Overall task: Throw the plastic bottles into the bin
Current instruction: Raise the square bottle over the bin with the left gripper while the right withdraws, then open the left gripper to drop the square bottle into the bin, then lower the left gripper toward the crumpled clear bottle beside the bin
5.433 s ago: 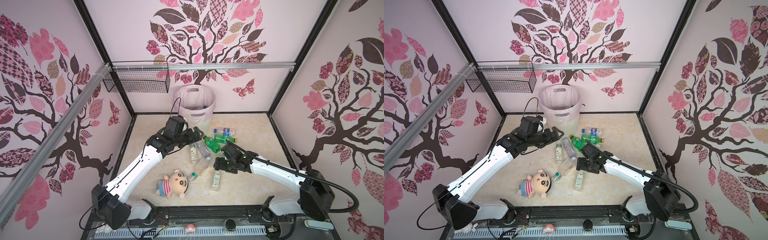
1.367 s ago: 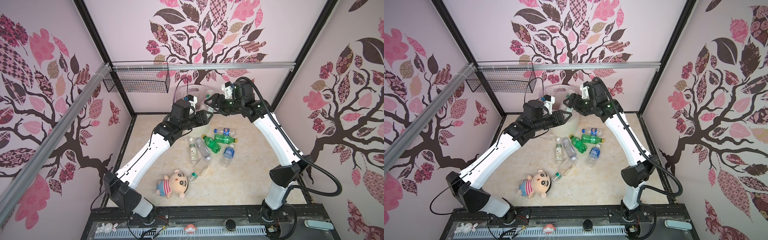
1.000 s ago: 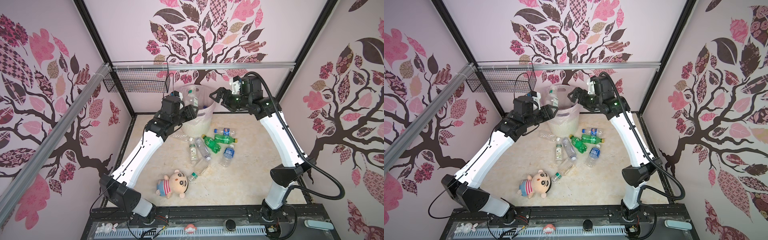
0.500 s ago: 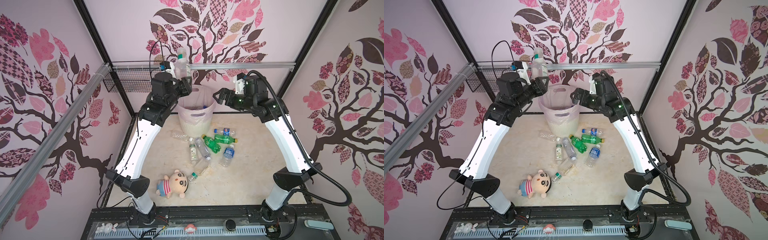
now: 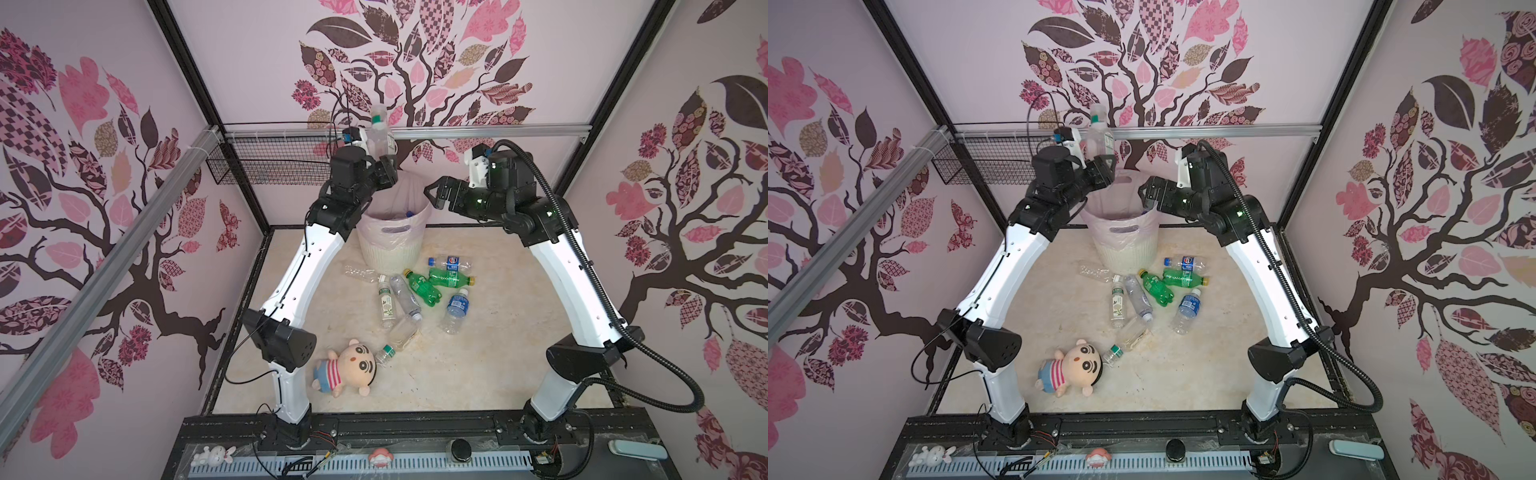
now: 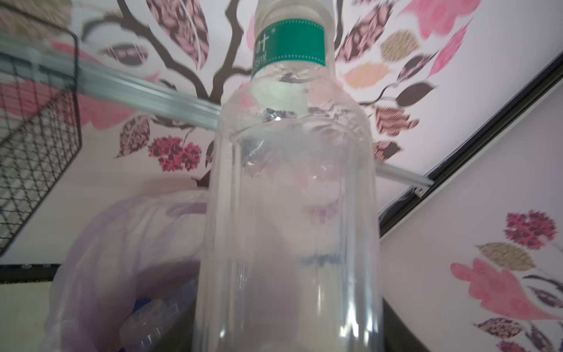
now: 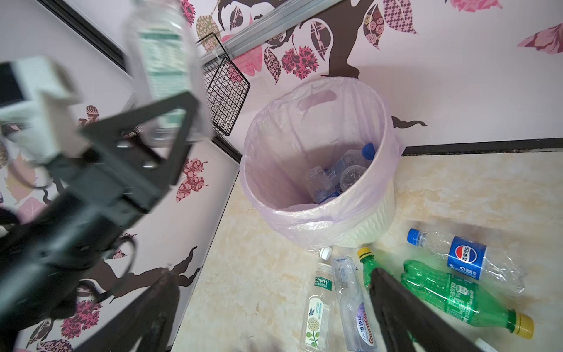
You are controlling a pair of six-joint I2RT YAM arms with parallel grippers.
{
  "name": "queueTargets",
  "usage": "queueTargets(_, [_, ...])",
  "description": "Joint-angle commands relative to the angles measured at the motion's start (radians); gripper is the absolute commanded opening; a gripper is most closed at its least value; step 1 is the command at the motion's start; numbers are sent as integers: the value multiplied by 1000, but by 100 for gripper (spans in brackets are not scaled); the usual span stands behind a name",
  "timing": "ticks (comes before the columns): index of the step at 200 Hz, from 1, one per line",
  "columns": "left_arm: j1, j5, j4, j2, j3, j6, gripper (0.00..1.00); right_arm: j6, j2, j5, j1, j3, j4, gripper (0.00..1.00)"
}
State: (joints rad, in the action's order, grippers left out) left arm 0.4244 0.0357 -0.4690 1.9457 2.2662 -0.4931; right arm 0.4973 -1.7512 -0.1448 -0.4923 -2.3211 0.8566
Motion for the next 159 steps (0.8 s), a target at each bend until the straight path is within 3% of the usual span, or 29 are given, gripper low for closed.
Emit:
queueTargets(1, [4, -73, -38, 15, -4, -24, 77, -3, 25, -6, 0, -25, 18, 100])
queueTargets(25, [10, -48, -54, -4, -5, -3, 97, -2, 34, -7, -1, 2, 18, 99])
queueTargets(159, [8, -2, -69, -134, -139, 34, 97, 17, 27, -20, -17, 18, 12, 100])
